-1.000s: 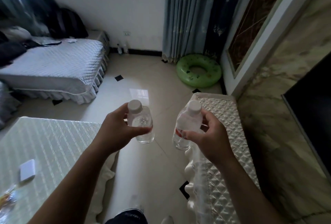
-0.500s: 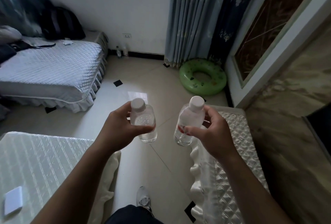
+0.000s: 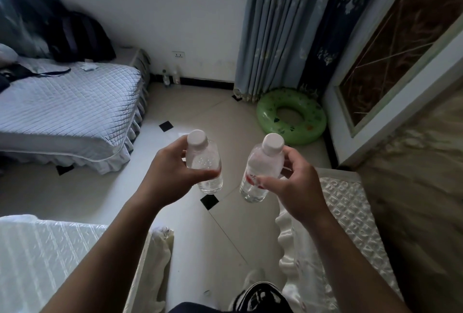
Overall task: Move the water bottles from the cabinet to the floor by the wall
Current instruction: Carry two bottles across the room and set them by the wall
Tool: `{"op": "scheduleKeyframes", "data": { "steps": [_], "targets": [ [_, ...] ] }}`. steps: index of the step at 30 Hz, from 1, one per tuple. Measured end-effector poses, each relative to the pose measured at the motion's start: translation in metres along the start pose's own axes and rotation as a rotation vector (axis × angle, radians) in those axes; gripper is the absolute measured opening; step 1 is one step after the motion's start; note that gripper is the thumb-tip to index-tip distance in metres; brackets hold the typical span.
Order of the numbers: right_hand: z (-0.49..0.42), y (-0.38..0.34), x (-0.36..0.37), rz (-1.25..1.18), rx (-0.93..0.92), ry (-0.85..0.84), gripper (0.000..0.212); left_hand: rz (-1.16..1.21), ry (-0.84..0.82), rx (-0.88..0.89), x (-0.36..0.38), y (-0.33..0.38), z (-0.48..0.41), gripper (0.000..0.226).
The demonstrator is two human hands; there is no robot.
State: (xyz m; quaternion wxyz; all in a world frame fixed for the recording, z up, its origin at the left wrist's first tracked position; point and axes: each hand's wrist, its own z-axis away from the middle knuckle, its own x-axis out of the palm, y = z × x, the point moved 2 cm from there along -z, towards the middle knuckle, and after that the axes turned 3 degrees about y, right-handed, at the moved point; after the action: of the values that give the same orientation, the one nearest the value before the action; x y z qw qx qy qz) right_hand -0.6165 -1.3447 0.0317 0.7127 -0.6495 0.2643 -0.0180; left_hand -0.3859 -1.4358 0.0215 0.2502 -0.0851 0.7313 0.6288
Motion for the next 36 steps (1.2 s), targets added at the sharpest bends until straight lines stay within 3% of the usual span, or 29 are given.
{"op": "scheduleKeyframes", "data": {
  "steps": [26,36],
  "targets": [
    [-0.33,-0.011,0.04,-0.02,-0.111,-0.259,0.065,-0.041,0.232,-0.174,0.014,-0.018,-0.265,0.054],
    [-0.427,-0.034,0.105,0.001,-0.122,-0.285,0.063,0.004,0.235,-0.203,-0.025,-0.053,-0.363,0.054]
  ]
}}
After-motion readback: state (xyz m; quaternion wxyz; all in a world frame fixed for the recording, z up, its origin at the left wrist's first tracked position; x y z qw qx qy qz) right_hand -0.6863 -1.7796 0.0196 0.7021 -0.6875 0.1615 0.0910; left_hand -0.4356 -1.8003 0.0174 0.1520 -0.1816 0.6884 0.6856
